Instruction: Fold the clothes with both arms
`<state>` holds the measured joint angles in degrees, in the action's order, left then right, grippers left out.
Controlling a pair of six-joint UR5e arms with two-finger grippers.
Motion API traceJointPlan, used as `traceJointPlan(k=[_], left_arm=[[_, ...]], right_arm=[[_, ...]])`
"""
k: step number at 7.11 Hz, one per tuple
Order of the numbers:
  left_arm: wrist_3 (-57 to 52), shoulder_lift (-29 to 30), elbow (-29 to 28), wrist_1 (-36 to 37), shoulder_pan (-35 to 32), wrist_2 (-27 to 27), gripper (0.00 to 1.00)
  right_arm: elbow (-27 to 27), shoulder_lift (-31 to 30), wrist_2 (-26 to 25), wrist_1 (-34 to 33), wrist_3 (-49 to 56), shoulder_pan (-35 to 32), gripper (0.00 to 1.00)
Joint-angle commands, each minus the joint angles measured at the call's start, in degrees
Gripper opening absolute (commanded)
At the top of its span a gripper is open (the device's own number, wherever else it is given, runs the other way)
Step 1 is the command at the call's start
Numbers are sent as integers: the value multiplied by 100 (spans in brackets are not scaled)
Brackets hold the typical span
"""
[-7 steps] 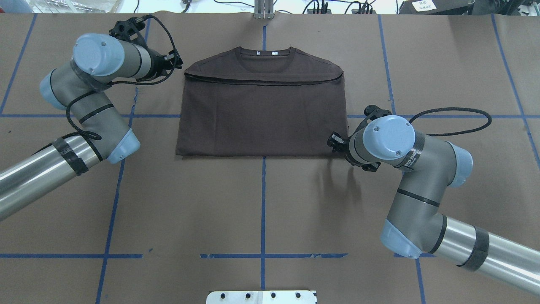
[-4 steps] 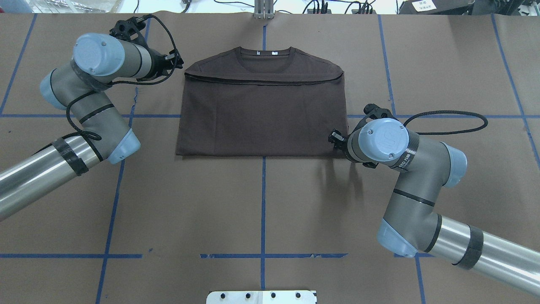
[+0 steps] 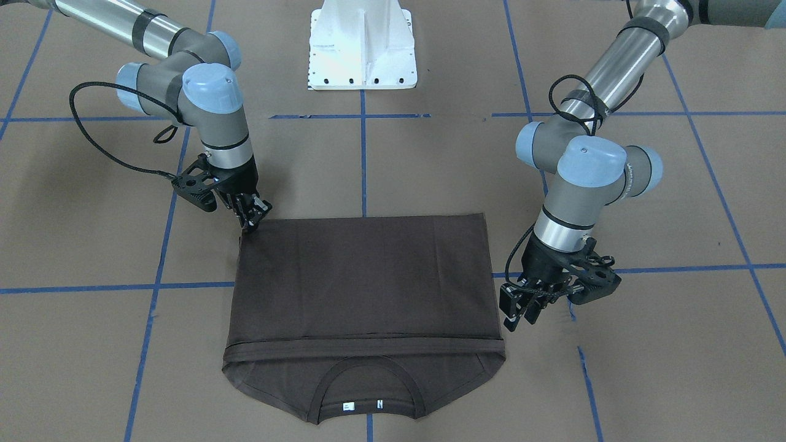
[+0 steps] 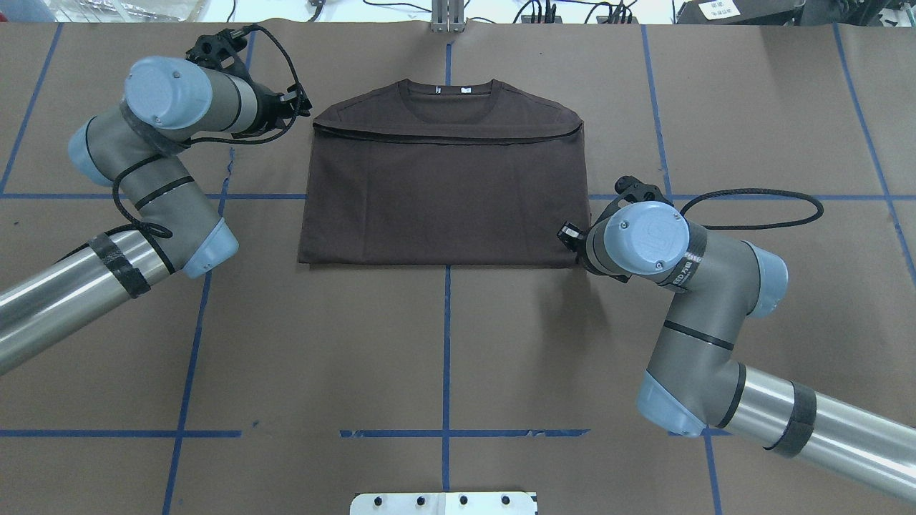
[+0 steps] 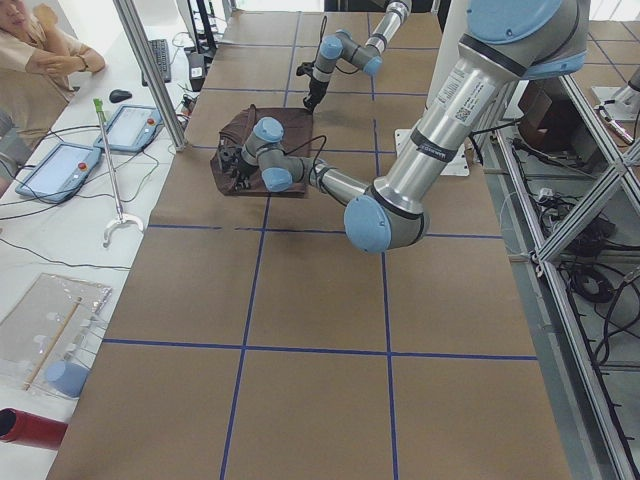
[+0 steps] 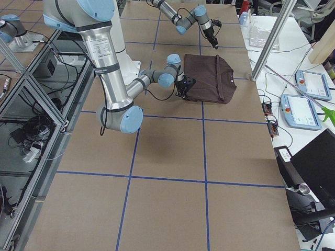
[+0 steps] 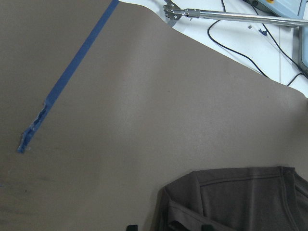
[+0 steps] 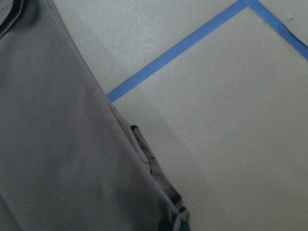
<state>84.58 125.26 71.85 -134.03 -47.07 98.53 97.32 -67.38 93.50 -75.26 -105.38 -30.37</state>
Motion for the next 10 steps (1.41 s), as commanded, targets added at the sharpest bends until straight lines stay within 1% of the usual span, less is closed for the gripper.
traceJointPlan(k=[1,2,3,4,5,6,7,8,9,10], left_arm=[[15,25,5,0,5,9,54],[32,60,57,17,5,26,54],[41,-1,414,-9,214,44,52],[50,-10,749,17,451,79,52],[181,-106,1022,9,497,392,52],[347,-159,1129,-17,515,587,53],[549,-168,1269,0,559,693,53],[560,-369,1384,-35,568,868,53],[612,-379,1724,43,568,1088,54],[1152,-814,2406,122,577,1699,54]], right_arm=[[434,-125,54,-6,-323,110,0],[1368,-657,106,-197,-360,380,0],[2439,-1445,612,-269,-352,627,0],[2980,-1914,1730,-270,-361,794,0],[3273,-2319,2655,-209,-343,1066,0],[3275,-2323,2926,-217,-361,1573,50],[3276,-2358,2920,-217,-404,1657,99],[3215,-2297,2893,-217,-413,1684,100],[3492,-2010,2963,-147,-396,970,100],[3243,-1615,2807,-147,-378,615,100]])
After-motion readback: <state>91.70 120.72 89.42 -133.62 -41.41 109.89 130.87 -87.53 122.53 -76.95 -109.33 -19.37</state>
